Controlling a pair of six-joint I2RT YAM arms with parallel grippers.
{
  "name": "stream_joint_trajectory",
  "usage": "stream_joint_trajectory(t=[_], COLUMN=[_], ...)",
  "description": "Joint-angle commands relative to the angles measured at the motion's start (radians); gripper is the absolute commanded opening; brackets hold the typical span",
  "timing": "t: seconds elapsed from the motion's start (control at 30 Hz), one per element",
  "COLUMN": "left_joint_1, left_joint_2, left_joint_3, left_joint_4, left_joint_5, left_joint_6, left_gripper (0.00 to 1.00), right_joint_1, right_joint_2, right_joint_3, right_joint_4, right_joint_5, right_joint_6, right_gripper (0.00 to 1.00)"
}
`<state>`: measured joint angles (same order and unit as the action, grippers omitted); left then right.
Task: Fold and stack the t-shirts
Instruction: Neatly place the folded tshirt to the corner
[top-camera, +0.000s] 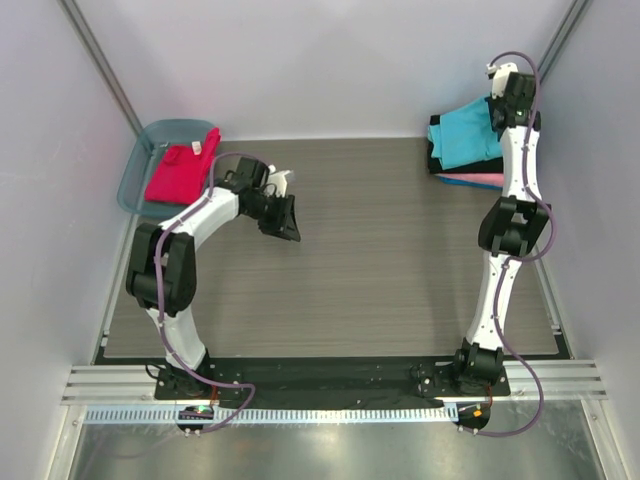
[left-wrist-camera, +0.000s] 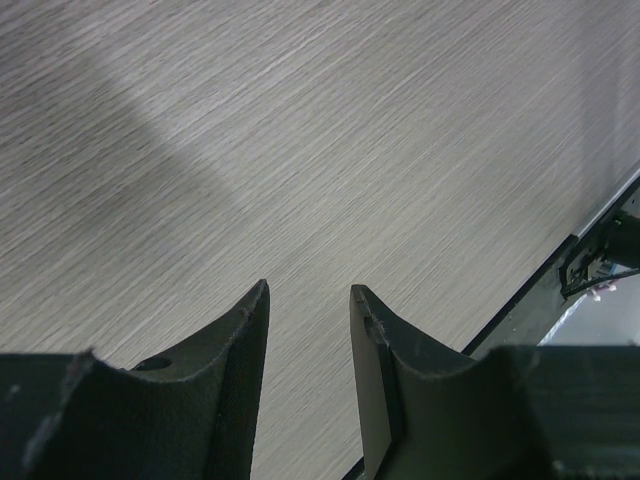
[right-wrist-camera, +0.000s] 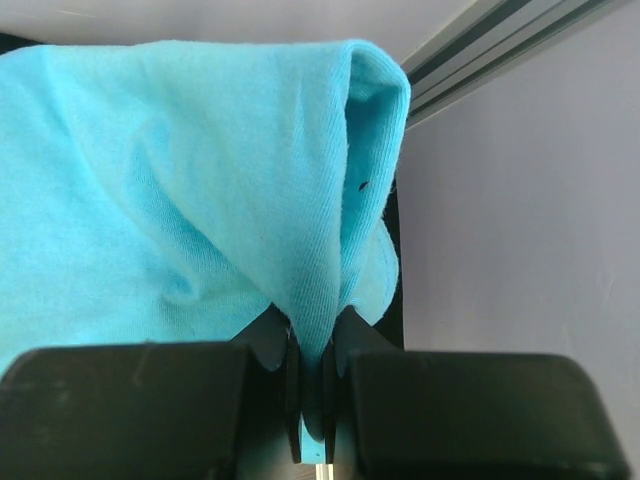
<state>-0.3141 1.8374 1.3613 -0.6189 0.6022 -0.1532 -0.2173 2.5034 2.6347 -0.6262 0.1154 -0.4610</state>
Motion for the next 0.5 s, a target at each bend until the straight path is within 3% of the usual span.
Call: stream_joint_trajectory(t=[0.0, 0.1, 0.13, 0.17, 0.2, 0.3, 0.47], left_joint_1=[-0.014, -0.020, -0.023, -0.026, -0.029, -0.034, -0.034], left_joint_2=[0.008, 0.013, 0.014, 0.016, 0.014, 0.008, -0.004], left_joint_3=[0.047, 0.053, 0.056, 0.058, 0.059, 0.062, 0.085], left_joint_4=[0.007, 0.005, 0.004, -0.001, -0.001, -0.002, -0.010], left_joint_5=[0.001, -0.005, -0.010, -0.010, -0.013, -0.021, -0.059], left_joint_6=[0.015, 0.023, 0.023, 0.024, 0.027, 0.033, 0.049], left_gripper=[0.39, 0.40, 0.40, 0.40, 0.40, 0.40, 0.42], right_joint_1=[-0.008, -0.007, -0.007, -0.002, 0.001, 0.009, 0.068], right_joint_2=[0.006, 0.025, 0.028, 0.028, 0.023, -0.023, -0.158], right_joint_3=[0.051, 0.051, 0.053, 0.057, 0.064, 0.108, 0.024], right_joint_4=[0.077, 0.117, 0.131, 0.147, 0.178, 0.192, 0.201], right_joint_5=[0.050, 0.120, 0.148, 0.221, 0.251, 0.293, 0.236], right_joint_6=[-0.008, 0.007, 0.007, 0.007, 0.012, 0.042, 0.048], right_gripper=[0.01, 0.03, 0.14, 0.51, 0.64, 0.75, 0.75])
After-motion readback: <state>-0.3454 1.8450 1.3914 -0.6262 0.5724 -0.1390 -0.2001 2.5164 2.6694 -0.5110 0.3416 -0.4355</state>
